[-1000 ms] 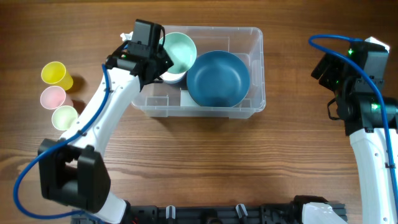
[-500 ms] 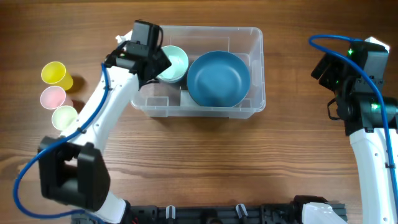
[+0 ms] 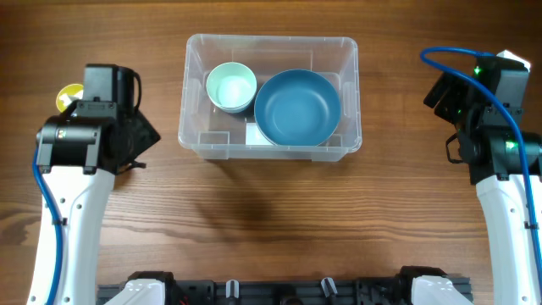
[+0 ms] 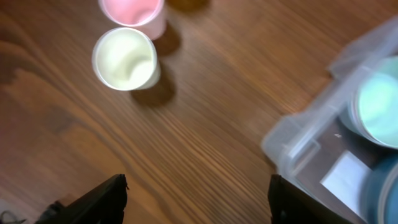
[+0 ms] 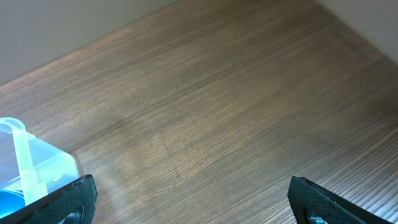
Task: Pack container
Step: 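Release the bowl and move the left gripper to the mint cup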
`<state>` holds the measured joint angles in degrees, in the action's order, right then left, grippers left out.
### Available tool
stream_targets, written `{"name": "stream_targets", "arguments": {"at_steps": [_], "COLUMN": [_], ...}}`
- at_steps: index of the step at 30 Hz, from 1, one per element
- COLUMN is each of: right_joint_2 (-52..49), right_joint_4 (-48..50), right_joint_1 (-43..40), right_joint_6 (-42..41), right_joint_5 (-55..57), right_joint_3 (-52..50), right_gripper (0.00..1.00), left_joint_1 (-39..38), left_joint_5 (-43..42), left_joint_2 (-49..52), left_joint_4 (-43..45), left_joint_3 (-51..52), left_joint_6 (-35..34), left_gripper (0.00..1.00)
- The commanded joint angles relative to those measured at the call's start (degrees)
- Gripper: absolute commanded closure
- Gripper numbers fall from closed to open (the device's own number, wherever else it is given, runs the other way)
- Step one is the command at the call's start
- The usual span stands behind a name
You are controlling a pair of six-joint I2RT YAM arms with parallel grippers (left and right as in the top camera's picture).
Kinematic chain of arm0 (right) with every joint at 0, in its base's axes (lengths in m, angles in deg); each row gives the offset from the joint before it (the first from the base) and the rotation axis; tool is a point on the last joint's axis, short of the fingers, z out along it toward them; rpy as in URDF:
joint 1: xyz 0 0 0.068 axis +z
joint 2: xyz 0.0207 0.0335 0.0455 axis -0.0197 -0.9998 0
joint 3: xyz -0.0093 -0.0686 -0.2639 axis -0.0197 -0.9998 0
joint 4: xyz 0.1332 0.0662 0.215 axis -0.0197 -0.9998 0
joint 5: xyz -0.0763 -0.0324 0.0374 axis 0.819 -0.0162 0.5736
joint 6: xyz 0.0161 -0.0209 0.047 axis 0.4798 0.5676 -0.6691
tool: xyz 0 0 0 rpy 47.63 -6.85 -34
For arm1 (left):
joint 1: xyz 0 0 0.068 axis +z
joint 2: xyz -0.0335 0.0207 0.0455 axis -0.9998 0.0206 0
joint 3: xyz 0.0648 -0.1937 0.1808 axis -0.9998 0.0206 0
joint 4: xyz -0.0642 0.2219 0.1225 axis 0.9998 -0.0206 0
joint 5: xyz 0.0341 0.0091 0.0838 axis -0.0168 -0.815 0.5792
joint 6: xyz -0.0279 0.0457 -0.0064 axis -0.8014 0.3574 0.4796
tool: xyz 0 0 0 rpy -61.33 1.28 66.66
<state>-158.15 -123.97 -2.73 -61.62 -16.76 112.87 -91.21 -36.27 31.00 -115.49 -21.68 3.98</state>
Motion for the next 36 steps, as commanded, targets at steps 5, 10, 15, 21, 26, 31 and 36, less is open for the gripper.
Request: {"name": "stream_targets", "arguments": {"at_steps": [5, 10, 15, 21, 26, 31, 36], "right_joint_2": [-0.1, -0.1, -0.1, -0.1, -0.1, -0.1, -0.1], "right_joint_4": [0.1, 0.1, 0.1, 0.1, 0.1, 0.1, 0.1], "right_joint_1": [-0.1, -0.1, -0.1, -0.1, -0.1, -0.1, -0.1], "right_joint_6": [-0.7, -0.7, -0.7, -0.7, -0.7, -0.7, -0.7], "right_joint_5": [0.8, 0.8, 0.8, 0.8, 0.8, 0.8, 0.8], "right_joint_3": [0.4, 0.4, 0.4, 0.4, 0.4, 0.4, 0.4], "right_gripper": [0.0, 0.0, 0.0, 0.0, 0.0, 0.0, 0.0], "left_joint_1": [11.2, 15.6, 18.5, 19.1, 19.1, 19.1, 19.1], "left_joint_5": [0.9, -3.3, -3.3, -3.3, -3.3, -3.3, -3.1], "left_joint_2": [-0.2, 0.0, 0.3, 3.6, 10.4, 16.9, 20.8], "left_joint_4": [3.3, 10.6, 16.5, 27.0, 32.6, 35.1, 36.4], "left_joint_3": [5.5, 10.5, 15.0, 20.8, 20.9, 20.9, 20.9], "left_joint_6": [2.1, 6.6, 7.0, 9.1, 10.2, 10.2, 10.2], "left_gripper": [0.28, 0.29, 0.29, 0.34, 0.36, 0.34, 0.43]}}
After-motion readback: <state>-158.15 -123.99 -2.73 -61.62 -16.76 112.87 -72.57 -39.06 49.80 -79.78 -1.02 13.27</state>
